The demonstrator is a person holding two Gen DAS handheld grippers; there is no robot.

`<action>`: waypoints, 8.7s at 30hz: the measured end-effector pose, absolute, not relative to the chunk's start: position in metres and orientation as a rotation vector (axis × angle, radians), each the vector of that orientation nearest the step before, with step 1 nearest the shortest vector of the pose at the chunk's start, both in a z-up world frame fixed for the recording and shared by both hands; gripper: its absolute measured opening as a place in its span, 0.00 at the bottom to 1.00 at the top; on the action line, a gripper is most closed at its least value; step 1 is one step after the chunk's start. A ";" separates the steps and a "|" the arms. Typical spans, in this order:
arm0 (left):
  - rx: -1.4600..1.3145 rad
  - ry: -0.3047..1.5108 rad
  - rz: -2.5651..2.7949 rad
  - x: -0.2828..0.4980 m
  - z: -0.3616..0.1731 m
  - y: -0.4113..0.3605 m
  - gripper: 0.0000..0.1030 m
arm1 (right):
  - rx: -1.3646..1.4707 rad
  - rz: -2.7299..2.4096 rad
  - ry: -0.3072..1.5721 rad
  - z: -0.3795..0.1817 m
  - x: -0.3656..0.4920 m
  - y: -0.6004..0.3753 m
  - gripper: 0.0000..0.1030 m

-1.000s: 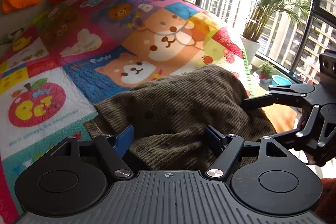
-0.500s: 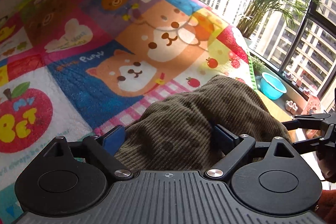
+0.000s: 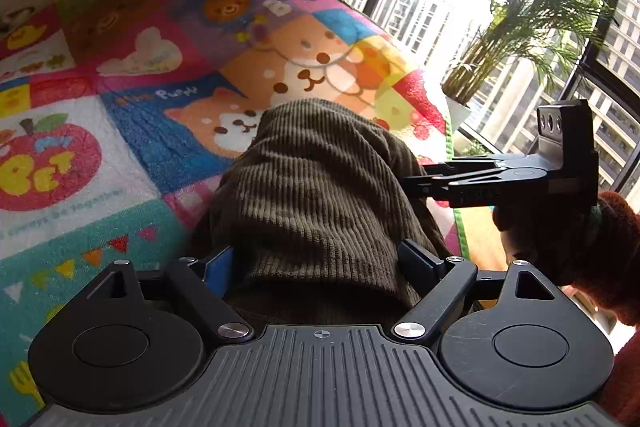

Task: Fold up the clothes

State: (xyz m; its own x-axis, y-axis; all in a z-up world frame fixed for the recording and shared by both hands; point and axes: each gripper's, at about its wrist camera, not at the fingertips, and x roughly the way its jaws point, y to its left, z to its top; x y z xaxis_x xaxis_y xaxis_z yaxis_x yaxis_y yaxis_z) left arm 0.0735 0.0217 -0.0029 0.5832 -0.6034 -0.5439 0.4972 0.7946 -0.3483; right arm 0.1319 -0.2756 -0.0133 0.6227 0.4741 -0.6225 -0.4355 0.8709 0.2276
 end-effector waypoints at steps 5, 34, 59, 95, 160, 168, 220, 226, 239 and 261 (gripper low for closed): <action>-0.155 0.694 -0.800 0.049 -0.002 -0.021 0.87 | -0.052 0.435 0.648 0.005 0.161 -0.274 0.49; -0.398 0.645 -0.705 0.155 0.013 -0.008 0.91 | -0.044 0.589 0.518 0.010 0.116 -0.290 0.88; -0.268 0.661 -0.745 0.125 -0.008 -0.062 0.76 | 0.082 0.550 0.593 0.012 0.204 -0.297 0.41; -0.408 0.835 -0.516 0.113 -0.030 0.000 0.77 | 0.118 0.528 0.786 -0.020 0.164 -0.322 0.77; -0.174 0.636 -0.051 0.156 -0.016 0.035 1.00 | -0.145 0.623 0.670 -0.039 0.244 -0.168 1.00; -0.190 0.691 0.040 0.095 -0.037 0.014 1.00 | -0.132 0.552 0.720 -0.043 0.198 -0.201 1.00; -0.049 0.734 0.115 0.098 -0.042 -0.014 1.00 | -0.190 0.469 0.652 -0.050 0.196 -0.242 1.00; -0.051 0.735 0.111 0.098 -0.042 -0.014 1.00 | -0.174 0.489 0.664 -0.050 0.207 -0.240 1.00; -0.048 0.736 0.110 0.100 -0.042 -0.012 1.00 | -0.173 0.485 0.665 -0.050 0.208 -0.241 1.00; -0.007 0.737 -0.008 0.113 -0.041 -0.017 1.00 | -0.125 0.346 0.673 -0.048 0.203 -0.241 1.00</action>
